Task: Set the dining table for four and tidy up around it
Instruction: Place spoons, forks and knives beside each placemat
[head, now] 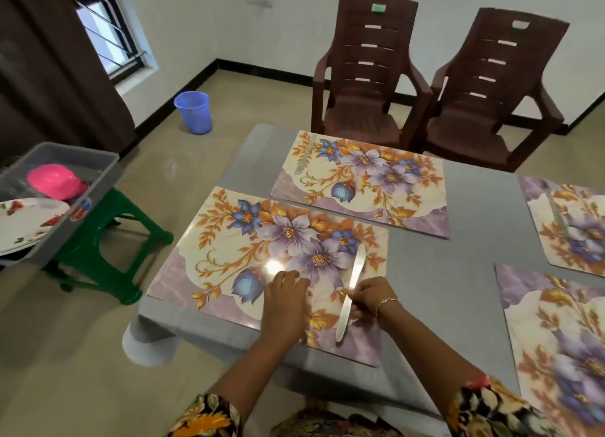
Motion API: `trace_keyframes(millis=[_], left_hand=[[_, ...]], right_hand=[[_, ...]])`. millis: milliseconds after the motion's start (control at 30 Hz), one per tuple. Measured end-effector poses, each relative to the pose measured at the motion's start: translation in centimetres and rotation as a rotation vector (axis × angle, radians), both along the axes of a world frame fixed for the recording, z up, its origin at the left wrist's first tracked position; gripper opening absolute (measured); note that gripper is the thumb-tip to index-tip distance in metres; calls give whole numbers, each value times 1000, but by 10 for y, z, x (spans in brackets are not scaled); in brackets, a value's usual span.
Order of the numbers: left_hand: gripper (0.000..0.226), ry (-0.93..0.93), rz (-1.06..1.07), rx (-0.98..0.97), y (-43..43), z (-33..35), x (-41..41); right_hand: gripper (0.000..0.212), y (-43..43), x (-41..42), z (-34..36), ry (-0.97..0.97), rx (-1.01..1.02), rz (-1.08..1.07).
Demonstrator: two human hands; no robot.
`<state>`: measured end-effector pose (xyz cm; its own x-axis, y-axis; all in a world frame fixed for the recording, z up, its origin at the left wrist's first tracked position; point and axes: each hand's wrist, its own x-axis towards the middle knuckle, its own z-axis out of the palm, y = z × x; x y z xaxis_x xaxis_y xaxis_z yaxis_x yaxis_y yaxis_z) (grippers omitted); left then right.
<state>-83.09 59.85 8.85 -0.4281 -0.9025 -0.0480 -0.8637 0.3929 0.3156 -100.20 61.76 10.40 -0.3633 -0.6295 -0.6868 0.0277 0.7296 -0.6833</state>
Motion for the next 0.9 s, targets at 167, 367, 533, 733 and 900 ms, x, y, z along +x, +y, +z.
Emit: trace_keyframes(millis=[167, 367, 533, 733, 900], left_hand=[[51, -221, -11, 79, -12, -15, 14], [63, -277, -30, 110, -12, -18, 16], [63, -285, -24, 122, -12, -19, 18], [62, -238, -26, 99, -11, -21, 21], [65, -205, -60, 78, -11, -25, 25]], right_hand=[[25, -4, 2, -5, 45, 51, 50], [32, -3, 3, -5, 148, 80, 127], [33, -3, 3, -6, 272, 109, 250], [19, 11, 6, -13, 1001, -257, 622], [67, 23, 8, -44, 1177, -381, 958]])
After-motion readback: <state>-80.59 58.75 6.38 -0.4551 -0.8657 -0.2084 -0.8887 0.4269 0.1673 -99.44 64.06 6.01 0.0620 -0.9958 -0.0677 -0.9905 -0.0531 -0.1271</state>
